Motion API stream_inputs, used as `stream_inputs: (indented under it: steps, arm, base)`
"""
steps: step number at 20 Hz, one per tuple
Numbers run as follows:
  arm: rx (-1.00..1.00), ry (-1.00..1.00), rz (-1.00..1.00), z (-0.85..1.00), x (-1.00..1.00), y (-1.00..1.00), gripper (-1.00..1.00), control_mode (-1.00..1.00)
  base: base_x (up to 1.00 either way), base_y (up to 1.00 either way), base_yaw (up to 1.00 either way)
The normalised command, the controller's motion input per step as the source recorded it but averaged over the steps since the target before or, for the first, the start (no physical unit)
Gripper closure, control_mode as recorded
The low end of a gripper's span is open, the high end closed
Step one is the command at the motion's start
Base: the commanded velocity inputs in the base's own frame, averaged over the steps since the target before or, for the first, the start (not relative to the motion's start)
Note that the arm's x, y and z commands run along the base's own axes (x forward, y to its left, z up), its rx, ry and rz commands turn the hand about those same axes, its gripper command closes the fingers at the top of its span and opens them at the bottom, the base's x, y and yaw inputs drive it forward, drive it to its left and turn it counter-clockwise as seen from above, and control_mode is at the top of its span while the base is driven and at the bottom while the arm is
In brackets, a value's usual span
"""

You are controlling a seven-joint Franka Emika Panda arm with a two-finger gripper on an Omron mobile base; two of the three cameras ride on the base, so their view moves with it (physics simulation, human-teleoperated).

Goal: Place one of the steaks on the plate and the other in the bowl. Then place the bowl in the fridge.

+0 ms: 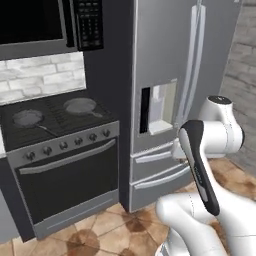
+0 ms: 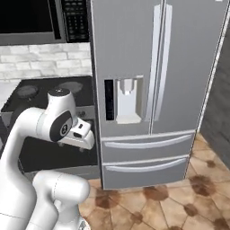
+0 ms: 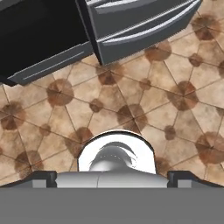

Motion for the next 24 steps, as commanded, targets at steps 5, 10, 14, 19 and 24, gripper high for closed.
stream_inputs:
  steps: [5,10,14,19,24]
  arm:
    - [0.00,0.00,0.00,0.00,0.00,0.00,-1.00,1.00]
    - [0.00,0.00,0.00,0.00,0.00,0.00,-1.00,1.00]
    - [0.00,0.00,0.00,0.00,0.00,0.00,-1.00,1.00]
    - [0.00,0.00,0.00,0.00,0.00,0.00,-1.00,1.00]
    - [0.00,0.00,0.00,0.00,0.00,0.00,-1.00,1.00]
  base:
    - [0.07,-0.69,0.53]
    - [0.00,-0.79,0.32]
    - [-0.01,-0.83,0.04]
    - [-0.03,-0.50,0.01]
    - [0.08,-0.44,0.00]
